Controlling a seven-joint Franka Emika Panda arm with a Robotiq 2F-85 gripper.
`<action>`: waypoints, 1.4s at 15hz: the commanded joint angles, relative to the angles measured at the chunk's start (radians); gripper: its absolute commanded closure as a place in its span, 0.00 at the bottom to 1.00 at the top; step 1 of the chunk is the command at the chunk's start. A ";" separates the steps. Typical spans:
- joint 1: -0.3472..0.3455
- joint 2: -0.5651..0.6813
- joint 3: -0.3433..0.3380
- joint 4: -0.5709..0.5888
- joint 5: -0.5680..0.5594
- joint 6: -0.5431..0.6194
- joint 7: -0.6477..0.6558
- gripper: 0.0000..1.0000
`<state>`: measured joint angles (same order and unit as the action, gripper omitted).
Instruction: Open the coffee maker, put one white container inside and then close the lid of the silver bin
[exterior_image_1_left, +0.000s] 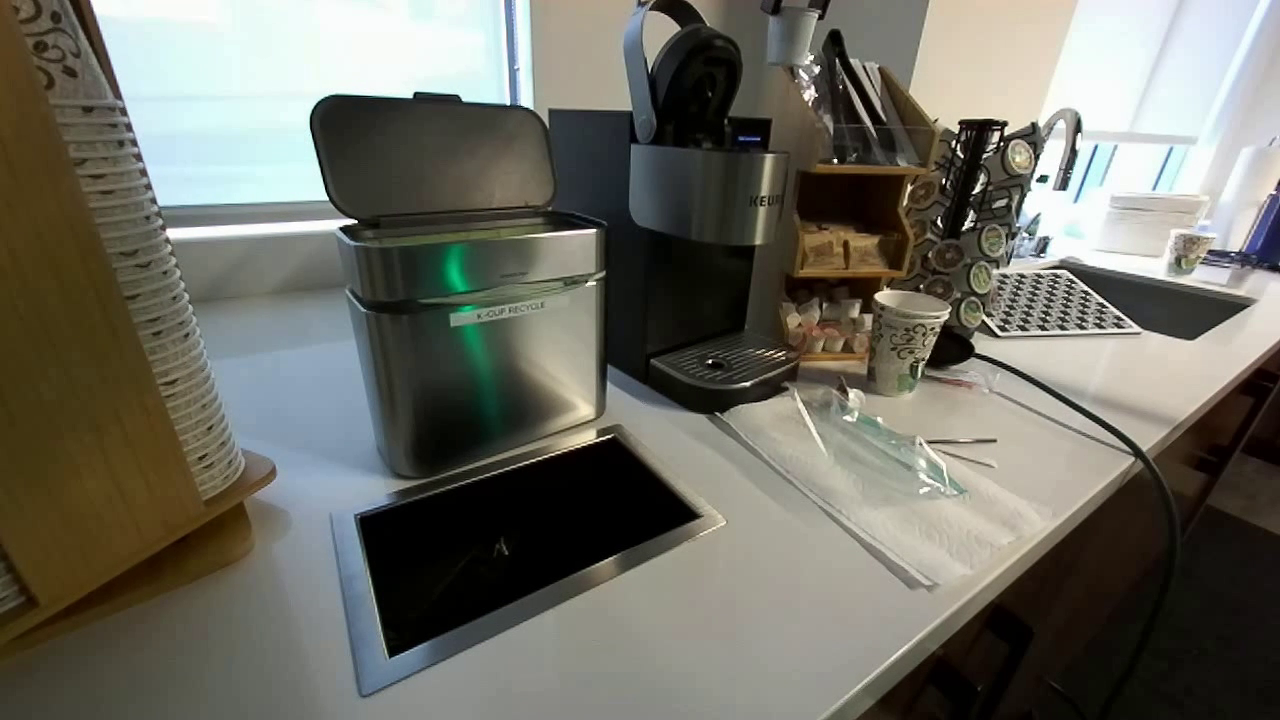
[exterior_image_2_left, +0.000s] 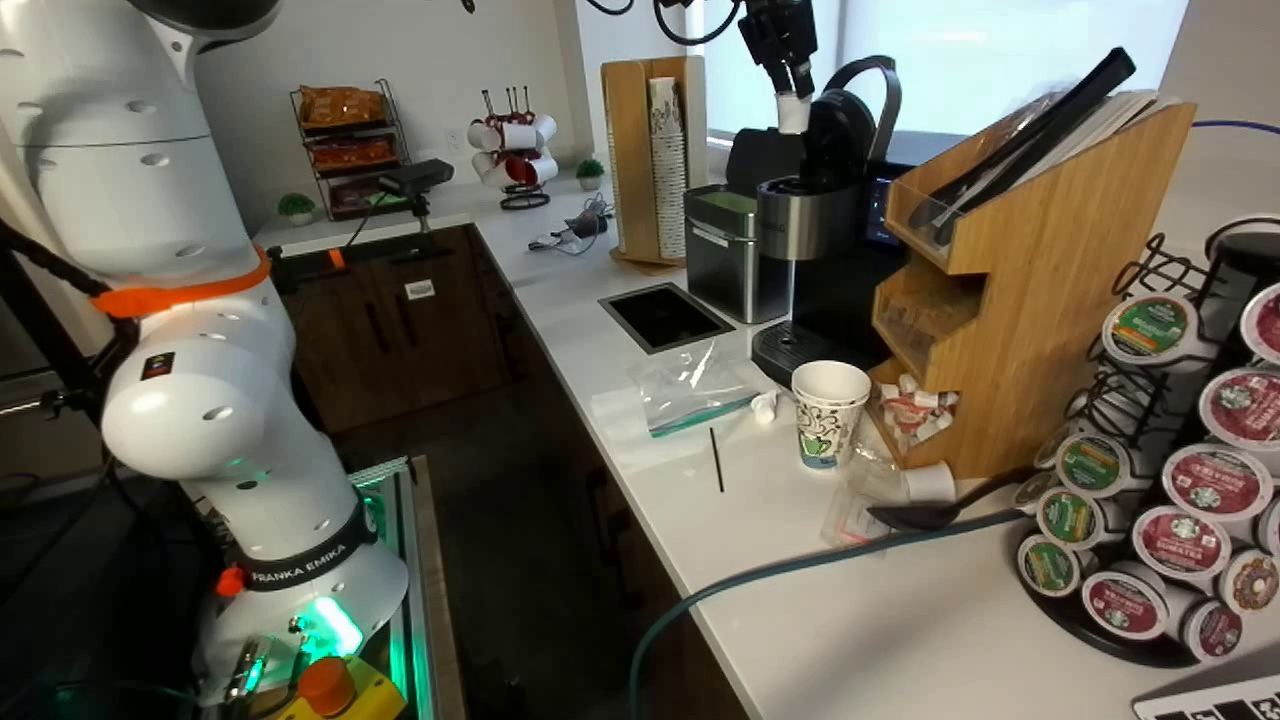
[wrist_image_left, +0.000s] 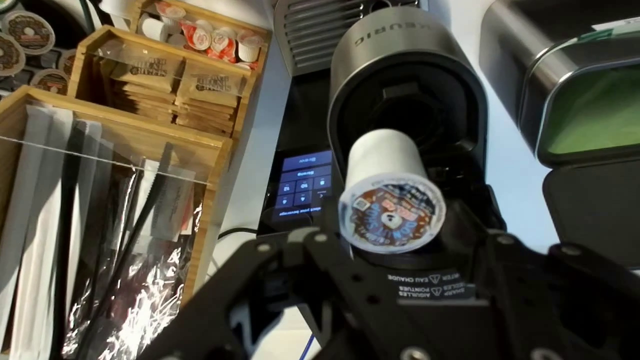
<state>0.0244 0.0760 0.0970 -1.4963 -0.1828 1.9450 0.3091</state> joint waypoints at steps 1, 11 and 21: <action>0.027 0.022 -0.019 -0.010 -0.005 0.022 0.034 0.72; 0.079 0.072 -0.028 -0.102 -0.093 0.236 0.072 0.72; 0.101 0.010 -0.032 -0.239 -0.140 0.350 0.157 0.72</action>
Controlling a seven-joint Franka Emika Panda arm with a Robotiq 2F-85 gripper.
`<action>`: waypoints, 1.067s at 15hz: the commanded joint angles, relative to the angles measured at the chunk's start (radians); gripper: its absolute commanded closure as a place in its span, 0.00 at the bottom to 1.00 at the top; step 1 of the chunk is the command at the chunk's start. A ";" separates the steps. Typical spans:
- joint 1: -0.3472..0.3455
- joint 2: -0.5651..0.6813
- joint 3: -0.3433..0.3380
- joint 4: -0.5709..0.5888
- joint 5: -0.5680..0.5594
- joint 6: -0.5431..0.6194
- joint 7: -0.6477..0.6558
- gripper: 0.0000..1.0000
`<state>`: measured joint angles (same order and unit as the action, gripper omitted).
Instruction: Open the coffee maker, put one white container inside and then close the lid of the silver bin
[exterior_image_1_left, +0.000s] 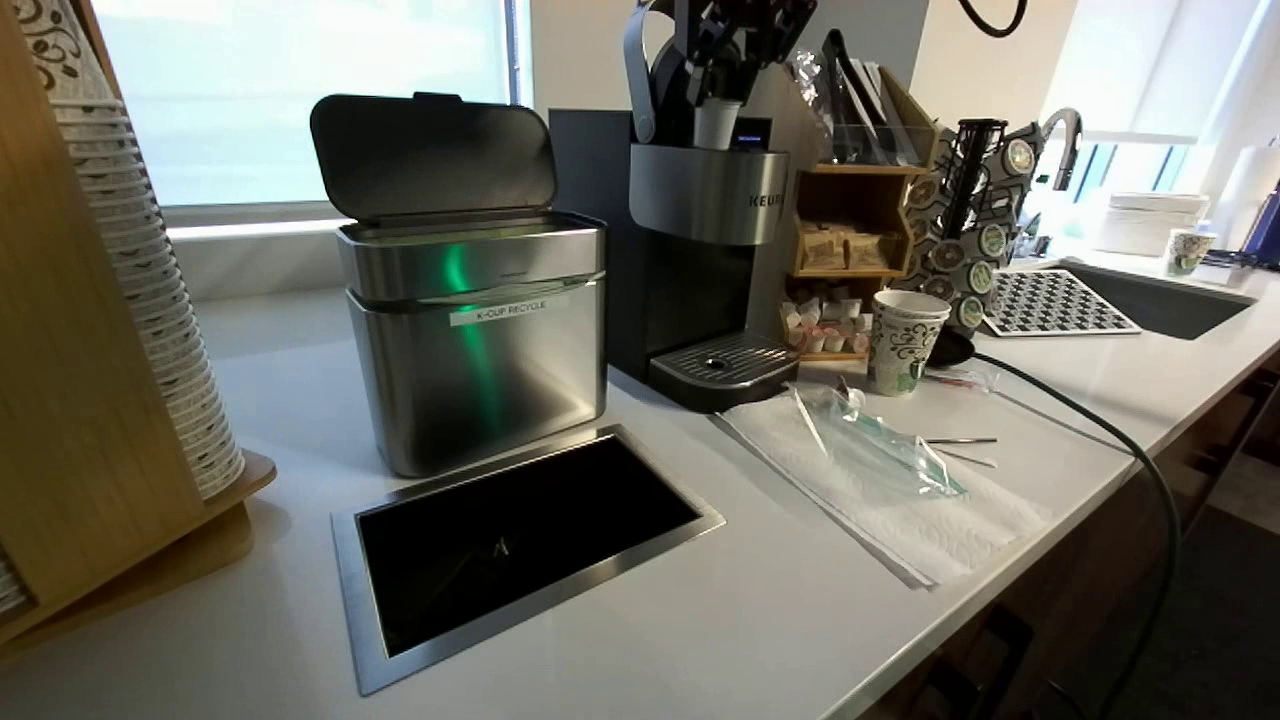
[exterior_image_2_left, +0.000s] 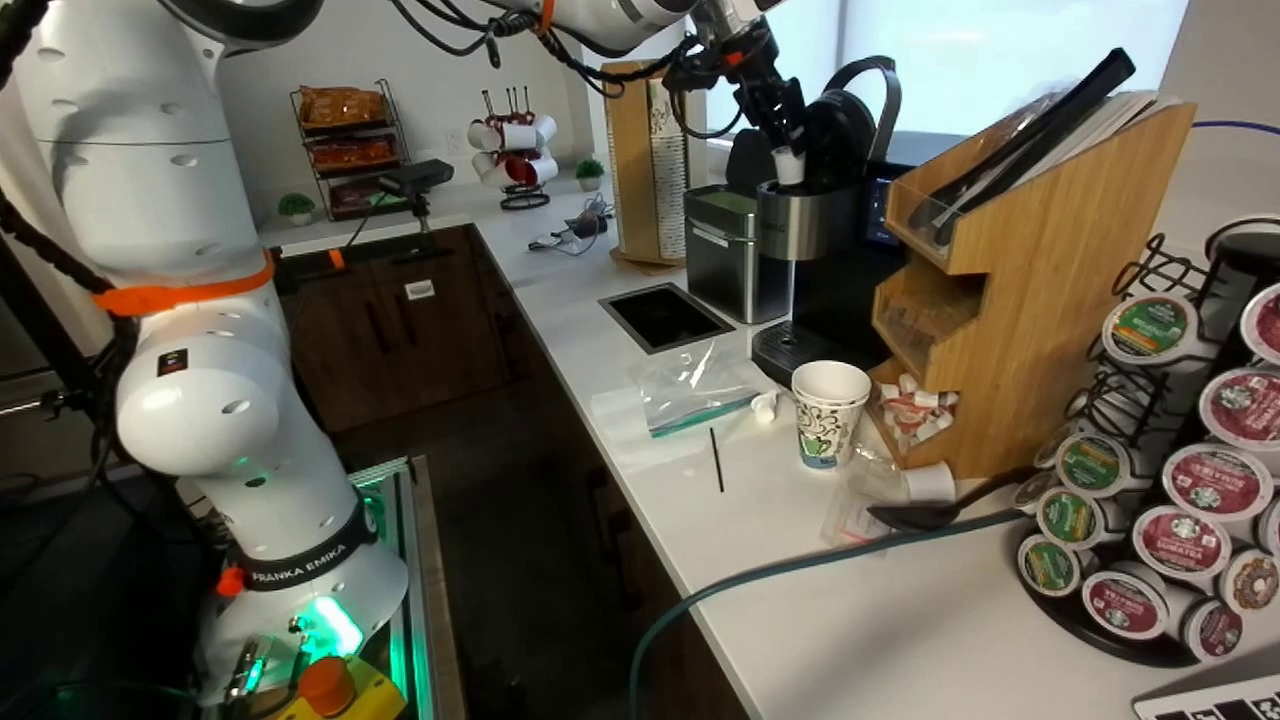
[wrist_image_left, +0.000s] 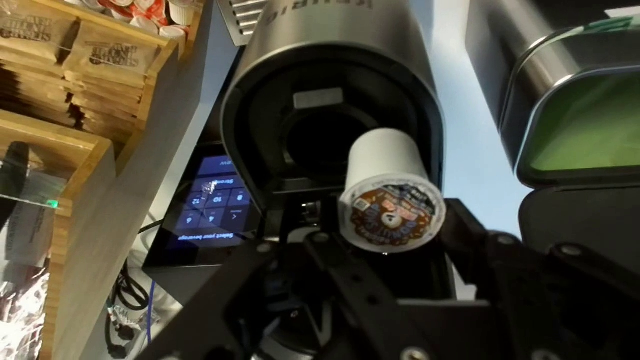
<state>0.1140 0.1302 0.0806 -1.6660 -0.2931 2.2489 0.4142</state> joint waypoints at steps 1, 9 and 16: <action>0.010 -0.047 -0.017 -0.074 -0.036 0.054 0.064 0.72; 0.004 -0.057 -0.027 -0.102 -0.045 0.047 0.129 0.72; 0.003 -0.054 -0.032 -0.116 -0.037 0.028 0.140 0.20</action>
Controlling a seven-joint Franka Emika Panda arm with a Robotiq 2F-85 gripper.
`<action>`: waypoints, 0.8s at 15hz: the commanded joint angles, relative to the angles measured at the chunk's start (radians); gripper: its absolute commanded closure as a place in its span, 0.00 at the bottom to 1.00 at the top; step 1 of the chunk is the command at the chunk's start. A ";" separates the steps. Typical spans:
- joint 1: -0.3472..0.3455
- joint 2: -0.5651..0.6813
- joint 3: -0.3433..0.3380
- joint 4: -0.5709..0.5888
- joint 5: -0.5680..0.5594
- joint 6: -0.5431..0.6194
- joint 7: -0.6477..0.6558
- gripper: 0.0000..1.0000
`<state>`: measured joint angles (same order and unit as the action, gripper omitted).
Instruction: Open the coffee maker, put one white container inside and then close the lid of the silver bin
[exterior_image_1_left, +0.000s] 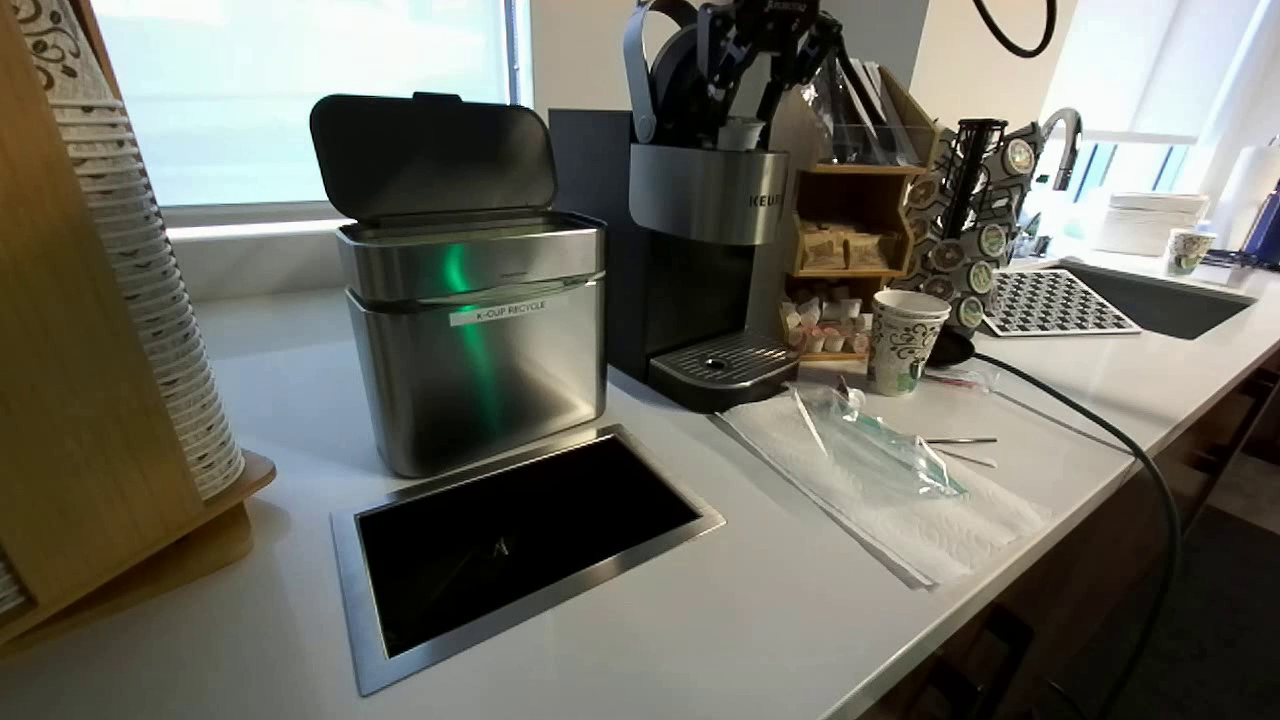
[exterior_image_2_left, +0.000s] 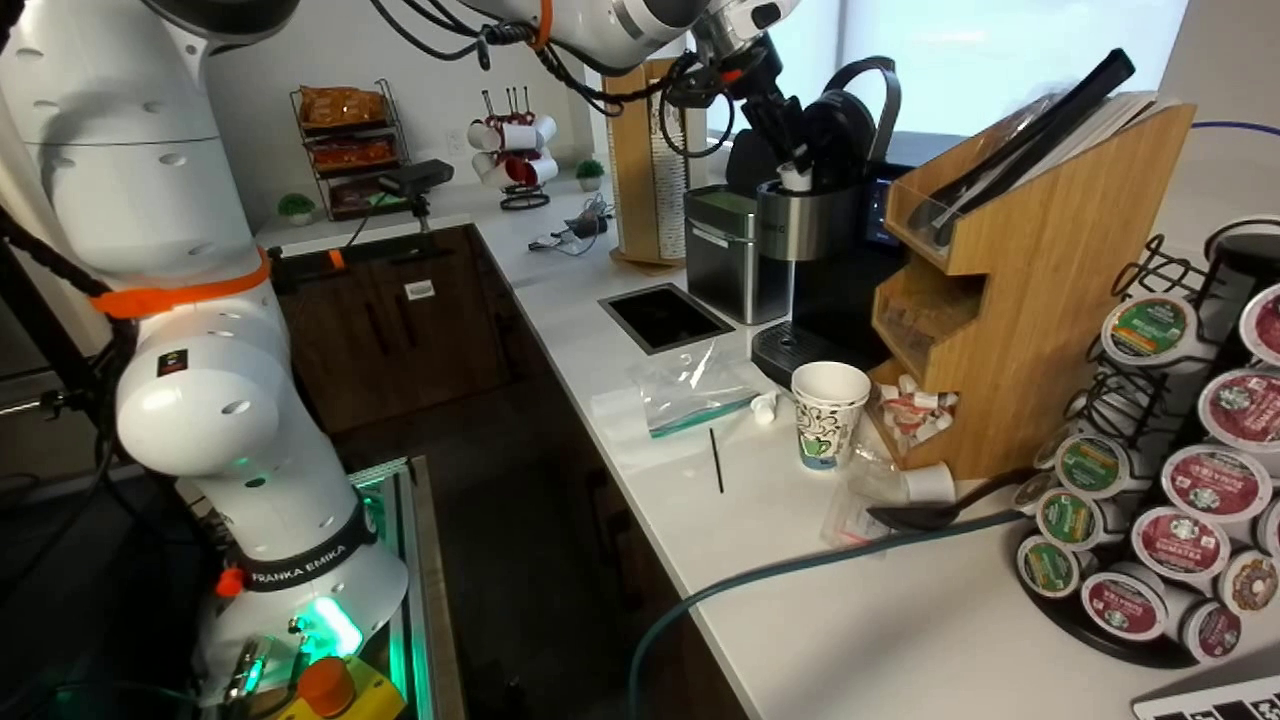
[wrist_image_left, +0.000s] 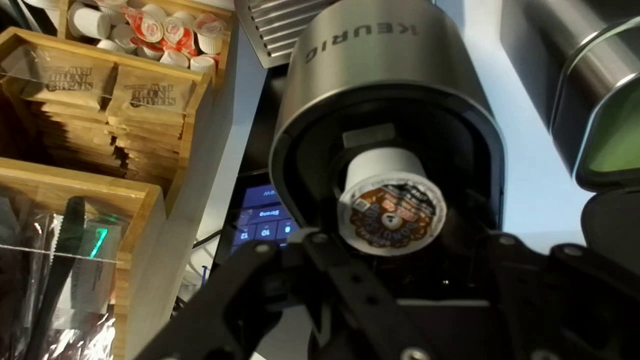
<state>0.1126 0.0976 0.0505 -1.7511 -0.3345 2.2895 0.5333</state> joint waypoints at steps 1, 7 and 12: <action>0.005 -0.023 -0.002 -0.035 -0.002 -0.009 0.026 0.14; 0.017 -0.075 0.022 -0.057 0.011 -0.061 -0.029 0.00; 0.037 -0.040 0.074 0.011 0.061 -0.258 -0.230 0.00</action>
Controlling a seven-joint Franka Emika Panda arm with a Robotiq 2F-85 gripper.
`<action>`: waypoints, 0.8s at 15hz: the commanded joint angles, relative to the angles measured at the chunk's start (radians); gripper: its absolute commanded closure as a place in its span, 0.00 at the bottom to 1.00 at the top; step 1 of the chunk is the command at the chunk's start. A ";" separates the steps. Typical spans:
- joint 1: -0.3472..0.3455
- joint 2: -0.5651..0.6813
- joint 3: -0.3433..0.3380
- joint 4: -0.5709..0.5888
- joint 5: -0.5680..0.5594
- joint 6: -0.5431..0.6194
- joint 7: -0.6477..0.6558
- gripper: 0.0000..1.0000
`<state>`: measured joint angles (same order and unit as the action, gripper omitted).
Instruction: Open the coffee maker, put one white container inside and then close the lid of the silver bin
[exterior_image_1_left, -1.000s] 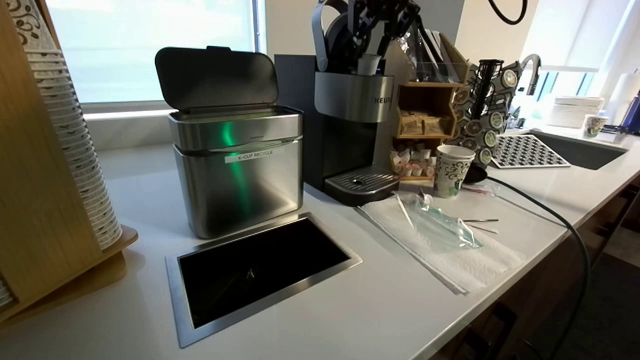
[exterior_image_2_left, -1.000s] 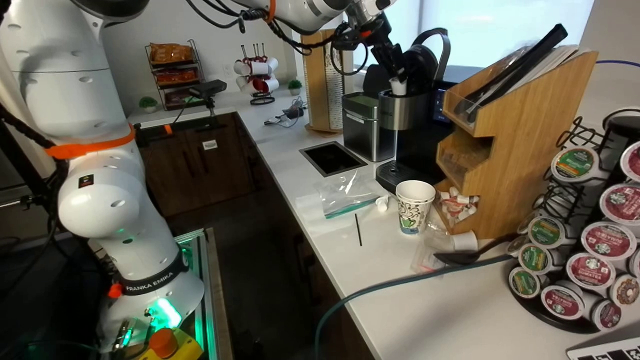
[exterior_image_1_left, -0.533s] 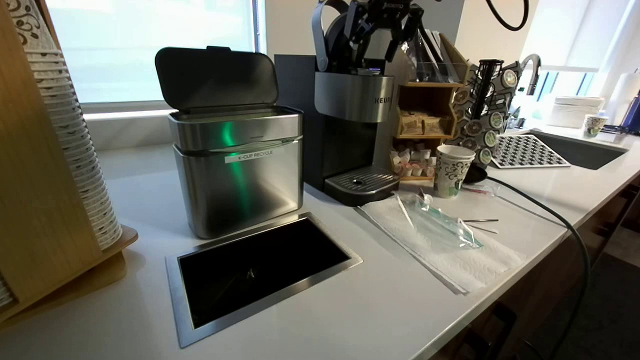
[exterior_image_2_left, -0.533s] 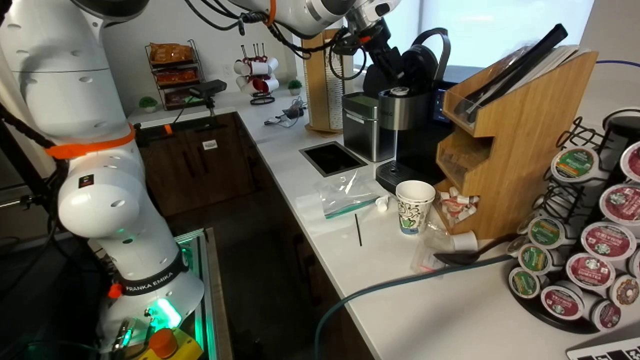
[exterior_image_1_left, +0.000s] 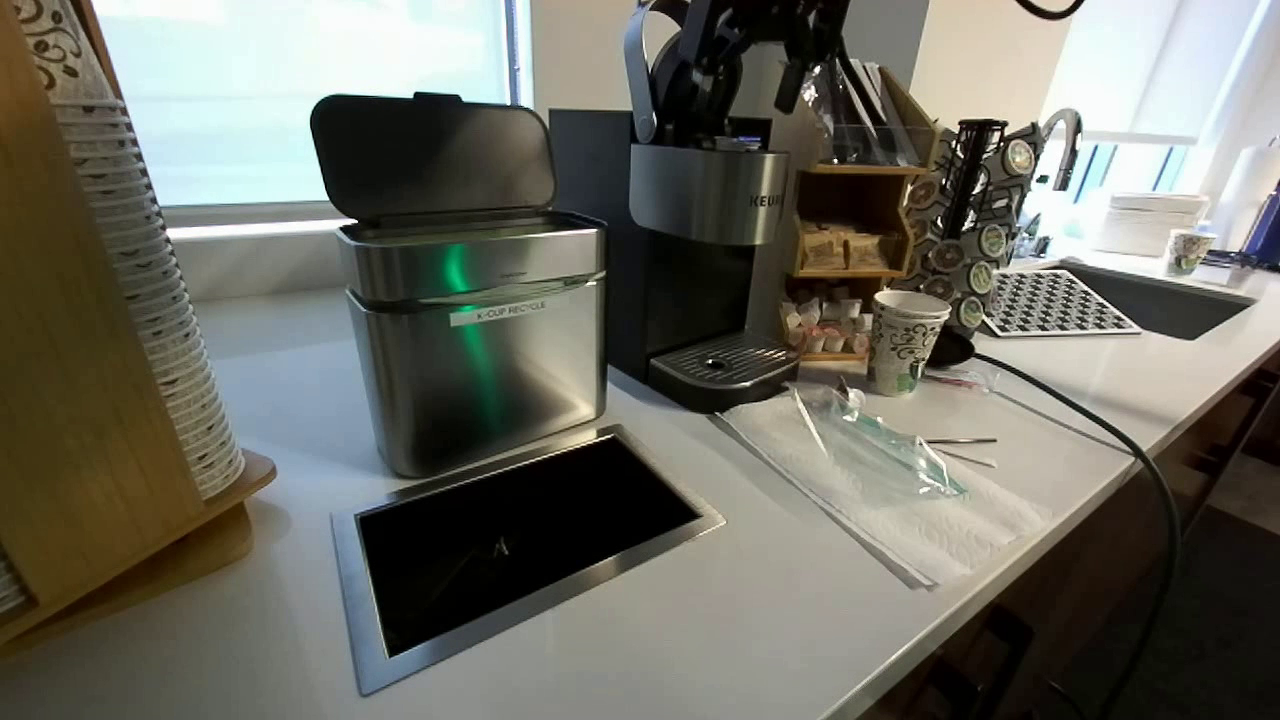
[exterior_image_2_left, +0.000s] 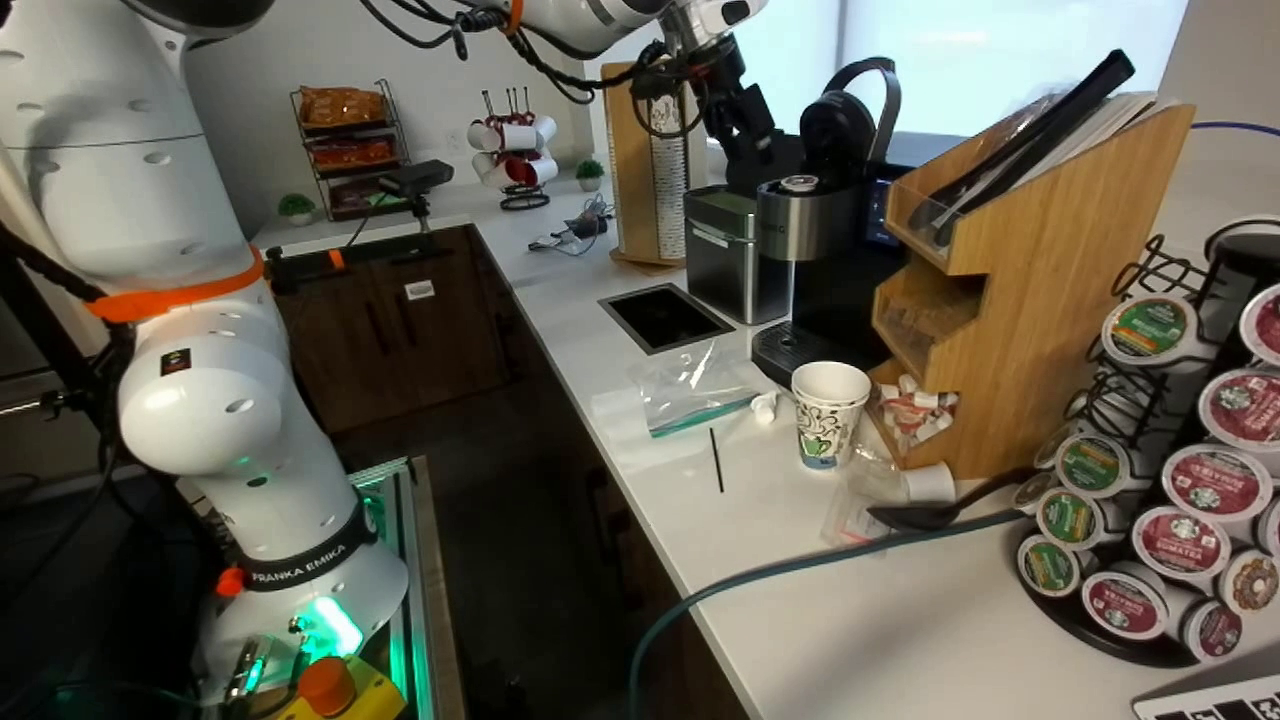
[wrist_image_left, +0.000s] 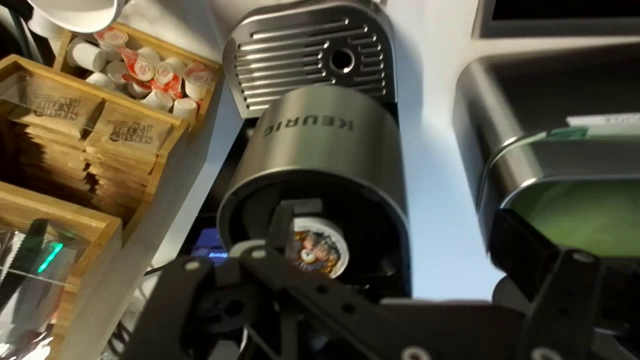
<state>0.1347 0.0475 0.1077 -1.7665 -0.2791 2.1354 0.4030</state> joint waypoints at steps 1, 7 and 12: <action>0.017 0.025 0.020 0.058 -0.018 -0.138 -0.143 0.00; 0.092 0.236 0.052 0.399 -0.132 -0.256 -0.137 0.00; 0.180 0.355 0.007 0.604 -0.193 -0.204 -0.033 0.00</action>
<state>0.2645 0.3166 0.1545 -1.3242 -0.4120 1.9419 0.2994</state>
